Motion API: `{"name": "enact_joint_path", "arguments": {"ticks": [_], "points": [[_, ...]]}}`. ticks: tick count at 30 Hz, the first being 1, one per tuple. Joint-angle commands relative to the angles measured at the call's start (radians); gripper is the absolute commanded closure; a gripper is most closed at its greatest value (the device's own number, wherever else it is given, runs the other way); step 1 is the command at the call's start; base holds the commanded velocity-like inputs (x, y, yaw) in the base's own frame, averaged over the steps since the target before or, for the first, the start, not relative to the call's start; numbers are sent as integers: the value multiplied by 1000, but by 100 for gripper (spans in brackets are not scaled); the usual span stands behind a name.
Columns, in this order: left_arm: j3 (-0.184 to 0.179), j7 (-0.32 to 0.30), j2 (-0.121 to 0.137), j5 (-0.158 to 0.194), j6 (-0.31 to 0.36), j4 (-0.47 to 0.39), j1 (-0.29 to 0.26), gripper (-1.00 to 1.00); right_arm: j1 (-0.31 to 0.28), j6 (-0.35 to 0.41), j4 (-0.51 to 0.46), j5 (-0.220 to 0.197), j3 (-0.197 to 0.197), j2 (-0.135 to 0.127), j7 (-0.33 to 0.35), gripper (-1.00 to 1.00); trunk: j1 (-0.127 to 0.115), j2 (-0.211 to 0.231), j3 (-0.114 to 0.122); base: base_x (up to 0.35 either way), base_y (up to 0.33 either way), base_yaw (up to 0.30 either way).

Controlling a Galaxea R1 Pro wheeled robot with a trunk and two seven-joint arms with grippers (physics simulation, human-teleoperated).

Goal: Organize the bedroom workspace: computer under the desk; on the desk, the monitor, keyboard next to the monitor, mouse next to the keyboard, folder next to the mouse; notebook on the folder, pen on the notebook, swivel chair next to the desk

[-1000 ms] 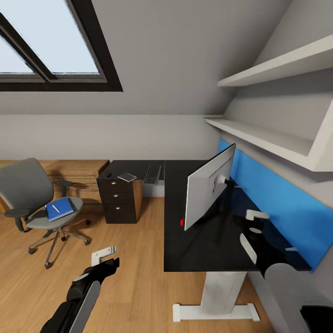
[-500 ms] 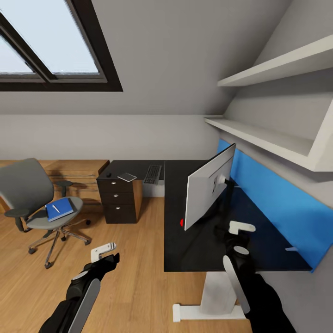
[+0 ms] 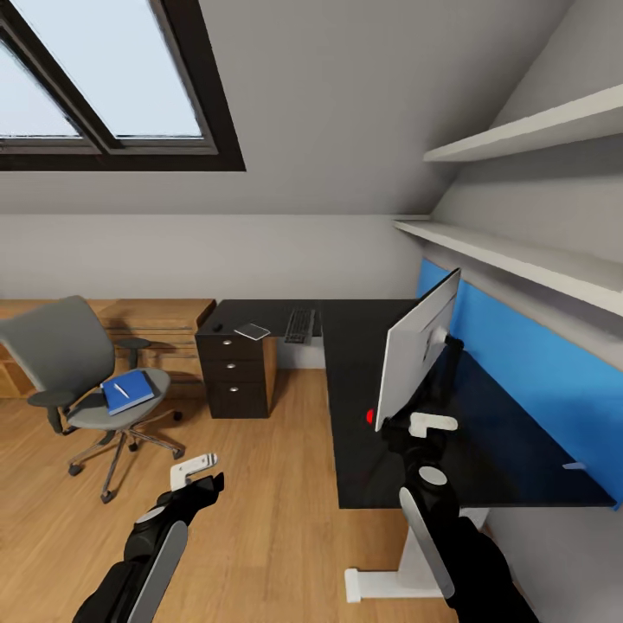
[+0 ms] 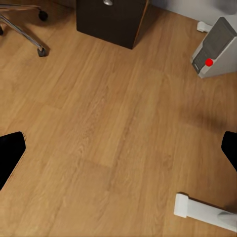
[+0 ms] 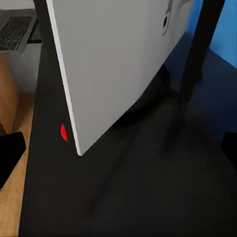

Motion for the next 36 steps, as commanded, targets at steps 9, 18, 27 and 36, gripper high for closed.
{"name": "enact_joint_path", "arguments": {"ticks": [9,18,27,36], "points": [[-3,9,0,11,1,0,-1,-100,0,-98,26,62,2,0,-10,-100,0,-1,-2,69,326,0],[-3,7,-1,11,2,3,-1,-100,0,-290,137,183,3,3,-78,-100,0,-1,-2,141,114,0],[-18,9,-1,11,1,3,-1,-100,0,-400,206,233,1,5,-161,-100,0,-1,-2,180,4,0],[-24,8,-1,11,1,4,-1,-100,0,-412,220,236,-4,4,-169,-100,0,-1,-2,119,0,0]]}}
